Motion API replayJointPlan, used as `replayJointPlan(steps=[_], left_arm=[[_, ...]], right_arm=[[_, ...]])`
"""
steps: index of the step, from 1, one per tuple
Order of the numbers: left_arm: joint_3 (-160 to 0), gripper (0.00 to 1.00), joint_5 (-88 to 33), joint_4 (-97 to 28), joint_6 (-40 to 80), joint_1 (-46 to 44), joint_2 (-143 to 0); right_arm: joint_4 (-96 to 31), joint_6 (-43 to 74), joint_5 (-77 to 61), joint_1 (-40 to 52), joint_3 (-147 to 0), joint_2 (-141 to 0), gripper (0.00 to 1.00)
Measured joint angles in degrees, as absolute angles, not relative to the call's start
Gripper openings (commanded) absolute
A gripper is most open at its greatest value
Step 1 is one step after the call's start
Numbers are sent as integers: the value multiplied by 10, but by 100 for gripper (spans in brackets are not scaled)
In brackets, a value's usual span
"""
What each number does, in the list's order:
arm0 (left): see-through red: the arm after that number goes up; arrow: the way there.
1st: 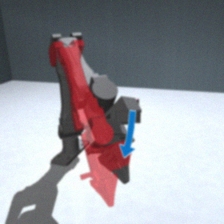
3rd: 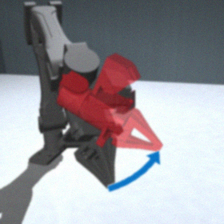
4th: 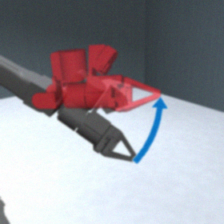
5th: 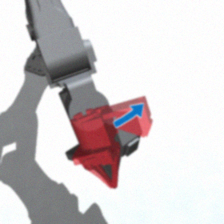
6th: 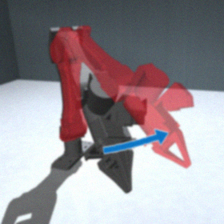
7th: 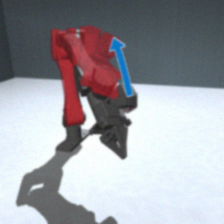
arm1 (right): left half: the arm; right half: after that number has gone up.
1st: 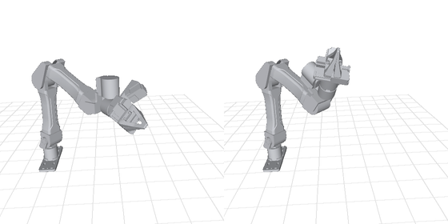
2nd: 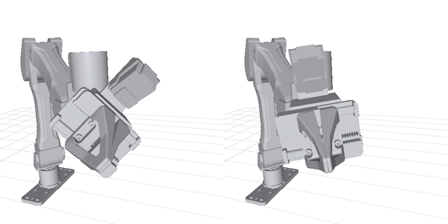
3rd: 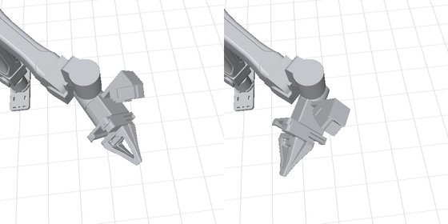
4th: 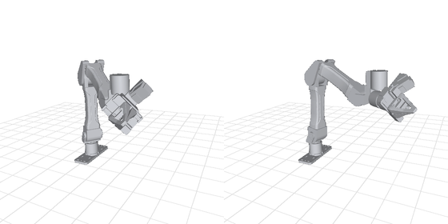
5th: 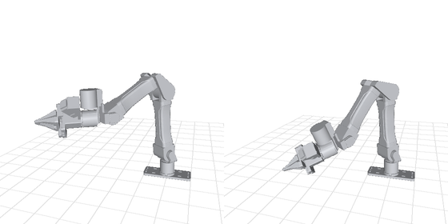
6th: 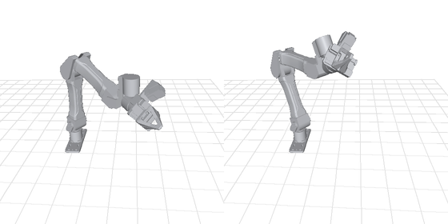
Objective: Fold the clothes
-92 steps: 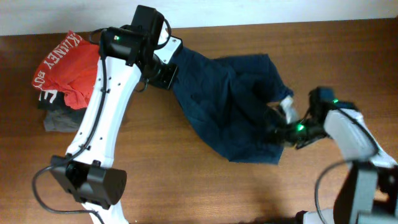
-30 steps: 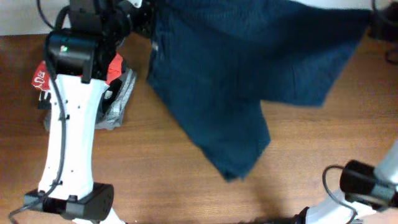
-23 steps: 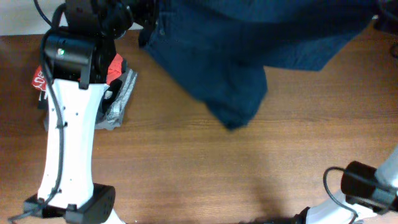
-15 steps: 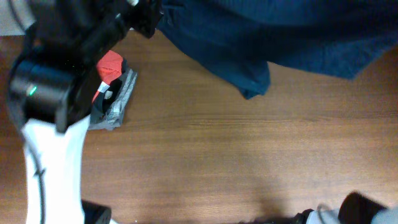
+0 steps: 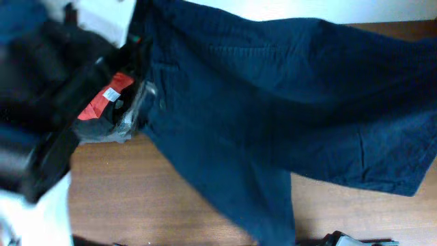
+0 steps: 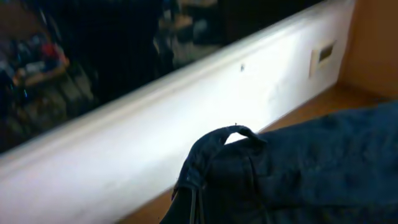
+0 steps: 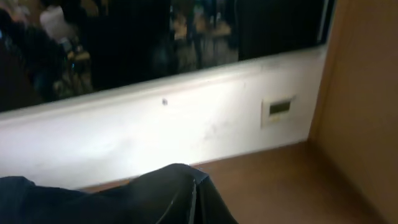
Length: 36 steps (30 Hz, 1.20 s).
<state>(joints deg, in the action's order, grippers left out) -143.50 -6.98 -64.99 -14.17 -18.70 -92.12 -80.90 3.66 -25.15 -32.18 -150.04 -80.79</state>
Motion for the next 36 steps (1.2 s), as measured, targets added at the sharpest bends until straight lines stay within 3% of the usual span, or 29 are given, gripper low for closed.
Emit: replayJointPlan(steps=[5,11,12,13,14,15,17,20,25,31,36], left_arm=[[-1435,1,-37,-640,-142,-187,-1032],[-1433,1,-17,-559,-142,-187,-1195],[-1433,2,-14,-538,-142,-187,-1222],[-1433,5,-14,-523,-142,-187,-1246],[-1432,15,-12,-506,-142,-187,-1270],[-1431,35,-11,-489,-142,-187,-1291],[-1431,99,-9,-456,-143,-187,-1332],[-1428,99,11,-440,-137,-186,-1370],[-1429,99,51,-479,-129,-175,-1371],[-1433,99,69,-599,-126,-157,-1334],[-1440,99,72,-729,-121,-156,-1297]], right_arm=[[-811,36,-291,-313,-1476,-896,4],[-786,36,-305,-259,-1458,-1095,4],[-775,36,-305,-251,-1456,-1128,6],[-763,36,-305,-243,-1454,-1159,20],[-747,36,-305,-234,-1451,-1195,38],[-730,37,-305,-227,-1450,-1223,52],[-701,38,-305,-217,-1447,-1273,64],[-687,34,-305,-211,-1442,-1316,69],[-727,34,-308,-241,-1441,-1305,70],[-863,14,-307,-304,-1443,-1251,70],[-957,-19,-277,-294,-1443,-1235,66]])
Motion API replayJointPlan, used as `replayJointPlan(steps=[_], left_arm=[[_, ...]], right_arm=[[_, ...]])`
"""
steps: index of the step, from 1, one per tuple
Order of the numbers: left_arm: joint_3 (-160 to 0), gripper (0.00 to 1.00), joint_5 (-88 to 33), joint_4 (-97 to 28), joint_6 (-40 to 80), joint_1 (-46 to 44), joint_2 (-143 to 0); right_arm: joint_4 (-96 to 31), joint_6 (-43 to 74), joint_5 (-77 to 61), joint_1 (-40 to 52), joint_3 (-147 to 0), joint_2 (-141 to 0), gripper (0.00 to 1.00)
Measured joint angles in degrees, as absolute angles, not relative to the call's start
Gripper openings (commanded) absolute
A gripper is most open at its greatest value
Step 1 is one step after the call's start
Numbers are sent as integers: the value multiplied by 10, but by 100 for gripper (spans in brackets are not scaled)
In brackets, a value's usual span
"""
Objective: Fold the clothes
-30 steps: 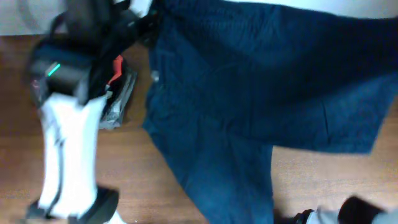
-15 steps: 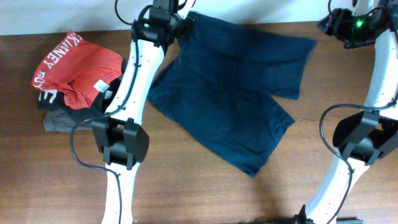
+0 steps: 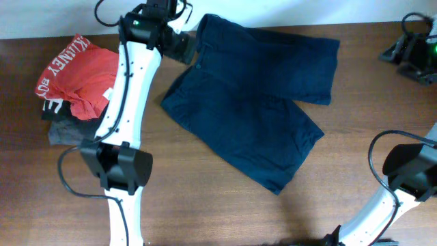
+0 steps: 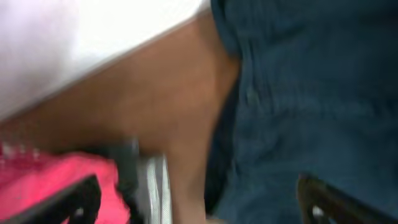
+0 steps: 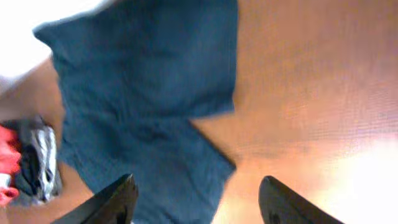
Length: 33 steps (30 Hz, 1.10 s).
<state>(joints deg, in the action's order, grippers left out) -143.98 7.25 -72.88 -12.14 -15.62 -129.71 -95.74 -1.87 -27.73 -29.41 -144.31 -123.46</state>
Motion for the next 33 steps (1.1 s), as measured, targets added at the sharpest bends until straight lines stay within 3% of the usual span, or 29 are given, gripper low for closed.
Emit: replayJointPlan(steps=[9,16,18,19,21,23,28,33], left_arm=[[-1379,99,29,-837,-106,-147,-1289],[-1222,98,21,-763,-104,-126,-1293],[-1173,93,20,-725,-102,-123,-1295],[-1148,89,19,-704,-100,-122,-1298],[-1108,67,19,-664,-98,-122,-1301],[-1076,46,19,-632,-98,-122,-1302],[-1040,5,19,-619,-99,-122,-1302],[-1039,1,19,-664,-102,-122,-1302]], right_arm=[[-900,-35,-227,-216,-1208,-1232,64],[-800,-32,-192,-164,-1031,-1237,64],[-785,-30,-180,-163,-1000,-1237,64],[-776,-29,-174,-164,-986,-1237,64],[-763,-25,-166,-165,-959,-1237,61],[-750,-22,-161,-165,-933,-1237,50],[-725,-17,-165,-165,-885,-1237,29],[-696,-18,-177,-168,-879,-1237,4]])
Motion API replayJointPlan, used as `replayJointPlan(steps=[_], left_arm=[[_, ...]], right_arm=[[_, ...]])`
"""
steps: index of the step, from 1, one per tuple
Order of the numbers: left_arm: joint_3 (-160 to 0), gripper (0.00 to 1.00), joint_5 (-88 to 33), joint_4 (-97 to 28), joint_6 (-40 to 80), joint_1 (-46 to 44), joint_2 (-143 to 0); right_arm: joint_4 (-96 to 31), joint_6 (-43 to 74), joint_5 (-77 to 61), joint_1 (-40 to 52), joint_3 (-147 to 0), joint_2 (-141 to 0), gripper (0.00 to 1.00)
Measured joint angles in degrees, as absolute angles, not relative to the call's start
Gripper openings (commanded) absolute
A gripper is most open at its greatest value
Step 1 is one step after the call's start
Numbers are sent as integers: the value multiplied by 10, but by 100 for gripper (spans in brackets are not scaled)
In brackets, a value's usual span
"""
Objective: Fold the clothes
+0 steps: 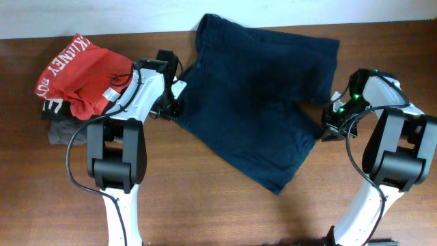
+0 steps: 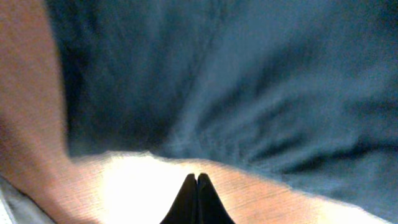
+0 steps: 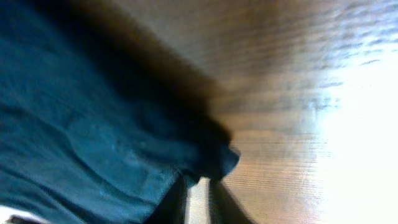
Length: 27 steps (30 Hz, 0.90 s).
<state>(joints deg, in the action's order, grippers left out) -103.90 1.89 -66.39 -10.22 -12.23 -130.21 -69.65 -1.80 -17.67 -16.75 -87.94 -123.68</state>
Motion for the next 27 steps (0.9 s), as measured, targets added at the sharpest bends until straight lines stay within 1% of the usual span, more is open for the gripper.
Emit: replayJointPlan(steps=[6,7,8,9,10,13,15,17,18,19,21,22,23,27], left_arm=[[-1038,0,8,-740,-100,-123,-1302],[-1038,0,3,-748,-100,-123,-1302],[-1038,1,-4,-755,-100,-123,-1302],[-1038,1,-8,-759,-100,-123,-1302],[-1038,1,-12,-760,-100,-123,-1302],[-1038,1,-20,-754,-100,-123,-1302],[-1038,1,-22,-746,-100,-122,-1302],[-1038,2,-24,-738,-100,-122,-1302],[-1038,4,-24,-735,-100,-122,-1302],[-1038,5,-25,-733,-100,-122,-1302],[-1039,7,-26,-731,-100,-122,-1302],[-1039,8,-26,-730,-100,-122,-1302],[-1040,9,-26,-730,-100,-122,-1302],[-1043,10,-27,-732,-100,-121,-1302]], right_arm=[[-691,-15,-181,-195,-886,-1237,4],[-691,-15,-181,-202,-889,-1237,6],[-691,-15,-182,-210,-893,-1237,23],[-692,-16,-185,-217,-896,-1237,47],[-697,-18,-191,-223,-898,-1237,57],[-712,-28,-216,-236,-899,-1237,62],[-711,-33,-227,-231,-896,-1237,64],[-700,-34,-235,-220,-886,-1237,64],[-688,-36,-239,-210,-875,-1237,60],[-671,-36,-241,-200,-863,-1237,48],[-650,-32,-251,-180,-844,-1230,18],[-633,-27,-254,-171,-836,-1227,7],[-621,-22,-257,-163,-830,-1227,4],[-628,-13,-248,-153,-830,-1228,4]])
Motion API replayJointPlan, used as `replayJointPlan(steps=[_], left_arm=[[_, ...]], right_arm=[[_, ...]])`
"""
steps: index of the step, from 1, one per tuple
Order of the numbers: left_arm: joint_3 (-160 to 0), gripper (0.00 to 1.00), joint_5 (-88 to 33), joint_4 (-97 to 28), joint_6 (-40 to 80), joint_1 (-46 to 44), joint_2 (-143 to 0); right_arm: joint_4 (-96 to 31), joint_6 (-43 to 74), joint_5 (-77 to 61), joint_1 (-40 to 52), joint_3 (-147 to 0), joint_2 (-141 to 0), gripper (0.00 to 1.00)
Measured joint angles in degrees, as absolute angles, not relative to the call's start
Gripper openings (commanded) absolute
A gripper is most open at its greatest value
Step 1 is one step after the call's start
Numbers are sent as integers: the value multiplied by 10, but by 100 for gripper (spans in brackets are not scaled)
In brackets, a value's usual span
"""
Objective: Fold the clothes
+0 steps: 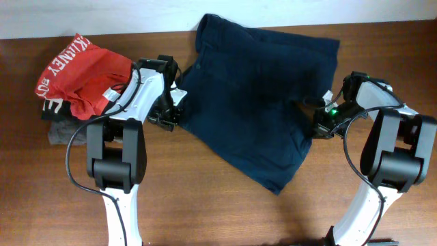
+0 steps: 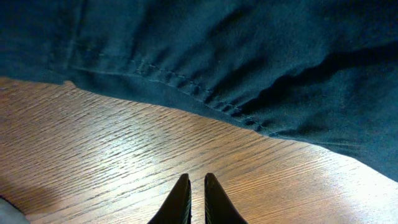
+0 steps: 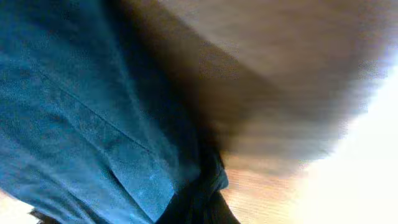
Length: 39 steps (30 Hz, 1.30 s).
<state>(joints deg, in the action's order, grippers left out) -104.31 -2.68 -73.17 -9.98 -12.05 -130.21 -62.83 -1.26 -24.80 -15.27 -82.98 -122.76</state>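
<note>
Navy shorts (image 1: 259, 89) lie spread flat across the middle of the wooden table (image 1: 205, 205), waistband at the far side. My left gripper (image 1: 171, 116) is low at their left edge. In the left wrist view its fingers (image 2: 197, 186) stand a narrow gap apart over bare wood, with the stitched hem (image 2: 186, 84) just ahead. My right gripper (image 1: 319, 128) is at the shorts' right edge. The right wrist view is blurred; there the dark fingers (image 3: 205, 199) are shut with a bunched corner of blue cloth (image 3: 93, 93) at their tips.
A red printed shirt (image 1: 78, 68) lies on top of dark and grey garments (image 1: 60, 131) at the table's far left. A white wall strip (image 1: 102, 17) runs along the back edge. Bare wood shows in front of the shorts.
The left fingers, pressed together before, now stand slightly apart and a little back from the hem. The right gripper has moved a little left, and the cloth corner is now bunched at its tips.
First the shorts hung high, close to the overhead camera, with both wrists seeing cloth against the back wall. Then they lay spread on the table, both grippers apart from them. Then both grippers were down at the left and right edges, where they still are.
</note>
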Motion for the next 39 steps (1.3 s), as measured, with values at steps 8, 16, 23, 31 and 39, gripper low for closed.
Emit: replayJointPlan(steps=[8,16,23,31,39], left_arm=[[-1046,22,-28,-745,-97,-112,-1302],[-1046,48,-96,-724,-95,-104,-1302],[-1046,63,-281,-655,-92,-118,-1302],[-1047,54,-260,-646,-94,-211,-1302],[-1049,0,-166,-698,-105,-275,-1302]], right_arm=[[-755,25,-23,-203,-970,-1231,6],[-782,40,45,-229,-1044,-1230,58],[-793,45,11,-228,-1044,-1231,60],[-813,5,-112,-263,-1044,-1231,60],[-821,-54,-214,-259,-1044,-1231,37]])
